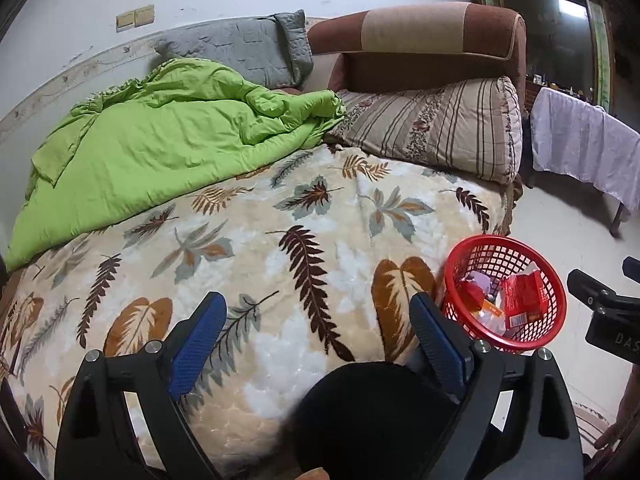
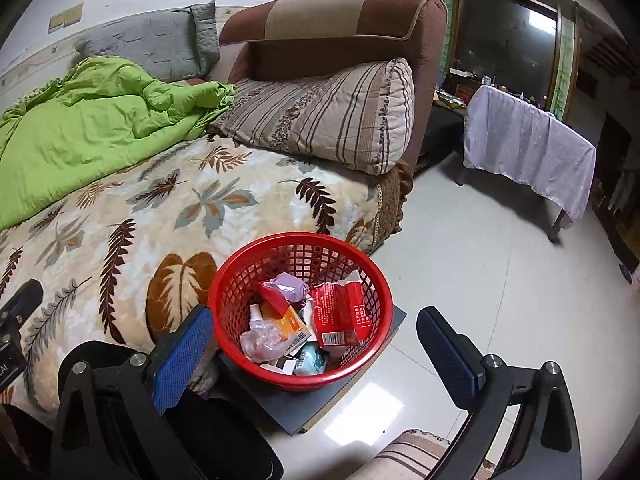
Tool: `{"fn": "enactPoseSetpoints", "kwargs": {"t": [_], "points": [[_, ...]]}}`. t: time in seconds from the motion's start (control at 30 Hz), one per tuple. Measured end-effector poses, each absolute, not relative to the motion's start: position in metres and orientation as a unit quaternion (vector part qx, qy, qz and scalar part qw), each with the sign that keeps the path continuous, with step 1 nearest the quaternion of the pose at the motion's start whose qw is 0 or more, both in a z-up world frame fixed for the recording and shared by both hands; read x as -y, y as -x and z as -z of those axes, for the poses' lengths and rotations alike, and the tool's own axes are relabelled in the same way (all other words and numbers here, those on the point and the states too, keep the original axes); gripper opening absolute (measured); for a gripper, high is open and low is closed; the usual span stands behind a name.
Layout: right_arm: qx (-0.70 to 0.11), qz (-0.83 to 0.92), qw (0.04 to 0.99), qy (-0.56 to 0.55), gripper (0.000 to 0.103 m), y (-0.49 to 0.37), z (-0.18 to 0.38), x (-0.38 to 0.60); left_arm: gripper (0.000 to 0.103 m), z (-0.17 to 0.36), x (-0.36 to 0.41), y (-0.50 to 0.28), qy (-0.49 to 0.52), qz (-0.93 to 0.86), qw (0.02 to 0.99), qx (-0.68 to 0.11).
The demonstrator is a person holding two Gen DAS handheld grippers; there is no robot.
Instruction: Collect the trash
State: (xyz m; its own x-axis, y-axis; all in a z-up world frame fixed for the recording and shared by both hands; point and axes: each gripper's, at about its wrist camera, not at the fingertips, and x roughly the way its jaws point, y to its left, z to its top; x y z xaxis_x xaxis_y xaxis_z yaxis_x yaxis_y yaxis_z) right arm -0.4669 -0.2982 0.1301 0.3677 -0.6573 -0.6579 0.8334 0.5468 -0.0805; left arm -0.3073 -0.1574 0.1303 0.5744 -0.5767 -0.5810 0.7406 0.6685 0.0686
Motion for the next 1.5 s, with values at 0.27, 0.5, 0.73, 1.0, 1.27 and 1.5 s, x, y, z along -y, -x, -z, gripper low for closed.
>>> {"fn": "enactPoseSetpoints", "kwargs": {"t": [0.27, 0.5, 0.73, 1.0, 1.27, 1.5], "points": [[-0.336, 0.449, 0.816, -0.140, 0.102, 0.4624, -0.1256, 0.3041, 0.092, -0.1302, 0.1574, 0.3081, -0.151, 0.378, 0.875, -0.263], [-0.338, 0.446, 0.817, -0.139, 0.102, 0.4604, -0.1241, 0.3042, 0.092, -0.1276, 0.1609, 0.3093, -0.165, 0.372, 0.875, -0.262], [-0.341, 0.443, 0.817, -0.139, 0.102, 0.4581, -0.1222, 0.3045, 0.092, -0.1263, 0.1604, 0.3085, -0.159, 0.371, 0.875, -0.266], [-0.341, 0.443, 0.818, -0.139, 0.102, 0.4580, -0.1219, 0.3044, 0.092, -0.1265, 0.1614, 0.3091, -0.160, 0.372, 0.875, -0.264], [-0.340, 0.441, 0.819, -0.138, 0.102, 0.4572, -0.1214, 0.3034, 0.092, -0.1262, 0.1617, 0.3091, -0.160, 0.371, 0.875, -0.266], [-0.340, 0.441, 0.819, -0.138, 0.102, 0.4571, -0.1212, 0.3029, 0.092, -0.1262, 0.1619, 0.3094, -0.161, 0.372, 0.875, -0.265]]}}
